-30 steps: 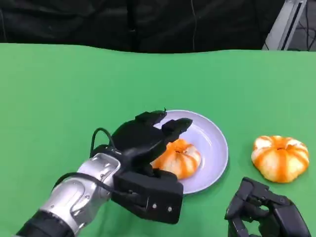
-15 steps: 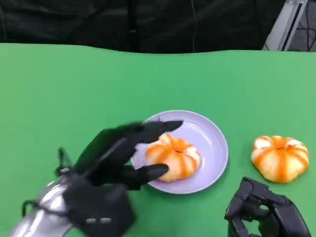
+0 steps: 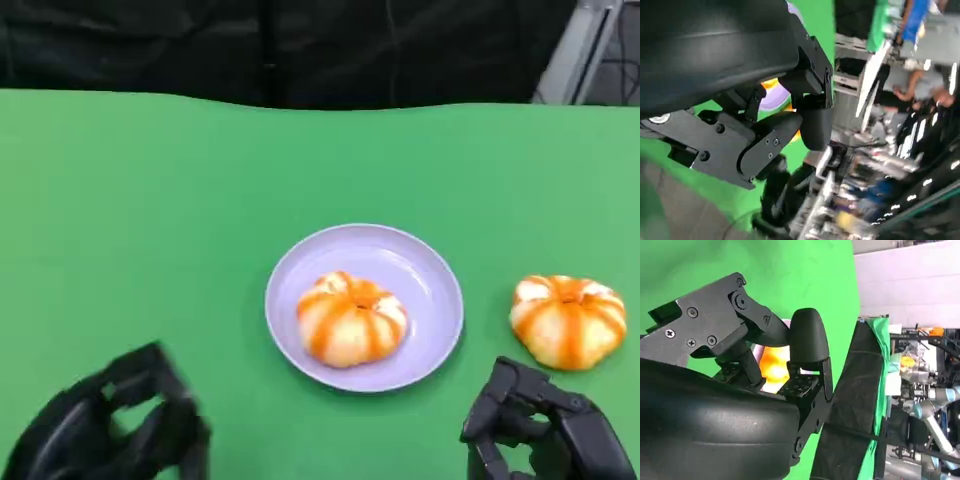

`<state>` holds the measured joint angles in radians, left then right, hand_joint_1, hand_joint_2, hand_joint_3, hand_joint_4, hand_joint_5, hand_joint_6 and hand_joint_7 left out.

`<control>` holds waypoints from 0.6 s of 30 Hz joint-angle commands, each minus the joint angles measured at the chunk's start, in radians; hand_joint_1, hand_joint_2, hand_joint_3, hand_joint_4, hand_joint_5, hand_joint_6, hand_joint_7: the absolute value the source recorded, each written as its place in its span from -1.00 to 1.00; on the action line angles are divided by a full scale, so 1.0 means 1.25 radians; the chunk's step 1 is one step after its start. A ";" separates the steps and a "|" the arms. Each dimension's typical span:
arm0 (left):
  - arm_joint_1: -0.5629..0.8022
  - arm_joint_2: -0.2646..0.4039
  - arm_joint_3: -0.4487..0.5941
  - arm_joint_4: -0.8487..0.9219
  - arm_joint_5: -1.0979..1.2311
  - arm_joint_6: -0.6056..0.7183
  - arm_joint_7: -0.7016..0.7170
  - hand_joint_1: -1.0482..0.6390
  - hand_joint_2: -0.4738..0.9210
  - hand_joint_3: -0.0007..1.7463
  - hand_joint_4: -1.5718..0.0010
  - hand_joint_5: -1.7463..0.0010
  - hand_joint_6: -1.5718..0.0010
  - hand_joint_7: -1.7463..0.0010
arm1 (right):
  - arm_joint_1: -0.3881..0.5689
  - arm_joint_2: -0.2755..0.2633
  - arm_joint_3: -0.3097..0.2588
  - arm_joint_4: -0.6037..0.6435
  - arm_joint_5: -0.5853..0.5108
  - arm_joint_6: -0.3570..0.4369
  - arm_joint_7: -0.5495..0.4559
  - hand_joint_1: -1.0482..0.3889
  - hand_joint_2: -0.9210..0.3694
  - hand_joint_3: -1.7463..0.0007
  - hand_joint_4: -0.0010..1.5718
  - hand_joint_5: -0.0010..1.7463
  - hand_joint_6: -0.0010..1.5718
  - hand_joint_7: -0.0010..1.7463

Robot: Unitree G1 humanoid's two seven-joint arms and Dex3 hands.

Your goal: Grasp the bread from the table and place it into the plate.

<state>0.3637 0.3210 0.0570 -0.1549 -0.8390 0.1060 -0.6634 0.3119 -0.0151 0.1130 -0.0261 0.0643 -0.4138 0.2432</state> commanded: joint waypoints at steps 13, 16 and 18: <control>-0.047 -0.052 0.096 0.119 0.057 0.036 -0.060 0.01 0.87 -0.28 -0.10 -1.00 -0.01 -0.87 | -0.019 -0.013 -0.024 0.043 0.023 -0.016 0.016 0.26 -0.53 -0.24 0.02 1.00 -0.03 0.75; -0.050 -0.057 0.102 0.121 0.064 0.038 -0.064 0.01 0.87 -0.27 -0.09 -1.00 -0.01 -0.87 | -0.020 -0.012 -0.023 0.043 0.023 -0.015 0.015 0.25 -0.53 -0.25 0.02 1.00 -0.03 0.75; -0.050 -0.059 0.105 0.121 0.067 0.040 -0.066 0.01 0.86 -0.27 -0.09 -1.00 -0.01 -0.87 | -0.020 -0.012 -0.023 0.043 0.023 -0.015 0.015 0.25 -0.53 -0.25 0.02 1.00 -0.03 0.75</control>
<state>0.3071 0.2432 0.1694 -0.0109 -0.7702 0.1524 -0.7325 0.2873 -0.0222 0.0913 0.0248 0.0822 -0.4218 0.2618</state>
